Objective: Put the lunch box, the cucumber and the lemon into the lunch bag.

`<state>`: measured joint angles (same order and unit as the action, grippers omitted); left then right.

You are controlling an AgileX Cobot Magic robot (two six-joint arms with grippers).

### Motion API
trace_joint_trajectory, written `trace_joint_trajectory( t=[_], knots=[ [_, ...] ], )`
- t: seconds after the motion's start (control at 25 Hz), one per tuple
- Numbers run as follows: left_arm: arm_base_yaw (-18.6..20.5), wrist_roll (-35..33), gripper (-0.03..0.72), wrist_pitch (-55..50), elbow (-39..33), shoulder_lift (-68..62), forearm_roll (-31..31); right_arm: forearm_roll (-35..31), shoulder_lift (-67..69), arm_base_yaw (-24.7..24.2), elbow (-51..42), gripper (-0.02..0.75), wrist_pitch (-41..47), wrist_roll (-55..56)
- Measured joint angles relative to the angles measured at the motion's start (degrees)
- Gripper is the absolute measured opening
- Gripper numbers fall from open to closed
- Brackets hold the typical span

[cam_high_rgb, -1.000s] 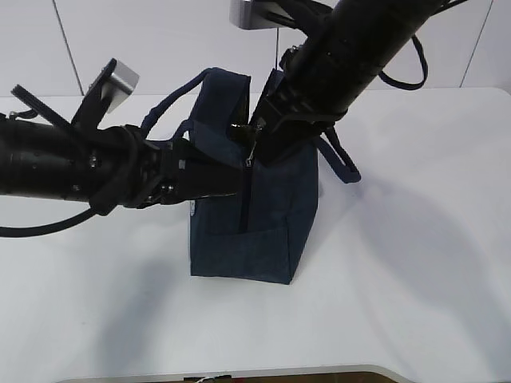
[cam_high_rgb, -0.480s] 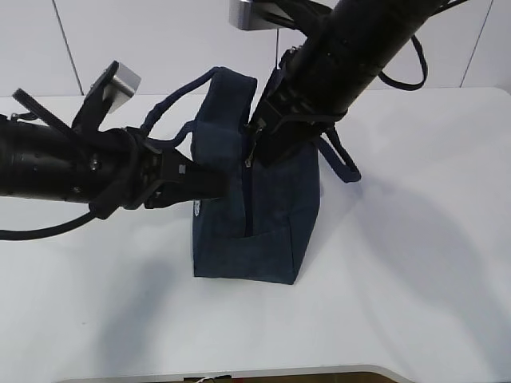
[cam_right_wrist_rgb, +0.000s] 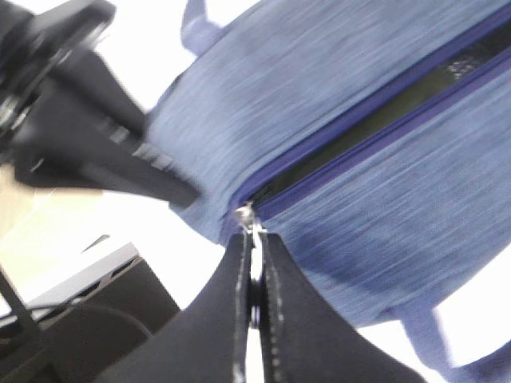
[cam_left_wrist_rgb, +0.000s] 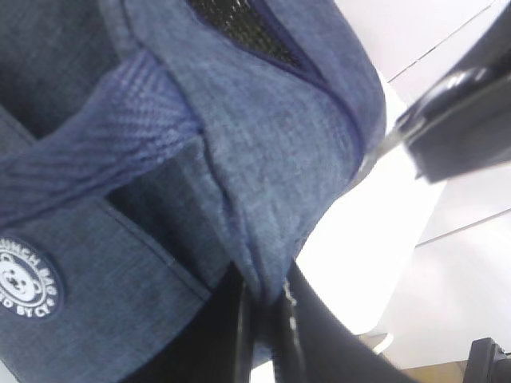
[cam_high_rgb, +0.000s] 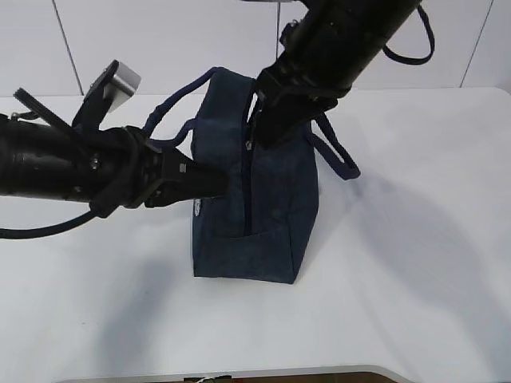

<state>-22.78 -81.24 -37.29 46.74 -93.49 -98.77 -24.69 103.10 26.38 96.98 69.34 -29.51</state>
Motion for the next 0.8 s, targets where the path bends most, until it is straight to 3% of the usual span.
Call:
trace_joint_trajectory(
  t=[0.8],
  knots=[
    [0.0, -0.1, -0.005, 2.1, 0.0, 0.0, 1.4, 3.4, 9.2, -1.0, 15.1, 0.005, 4.1, 3.4]
  ],
)
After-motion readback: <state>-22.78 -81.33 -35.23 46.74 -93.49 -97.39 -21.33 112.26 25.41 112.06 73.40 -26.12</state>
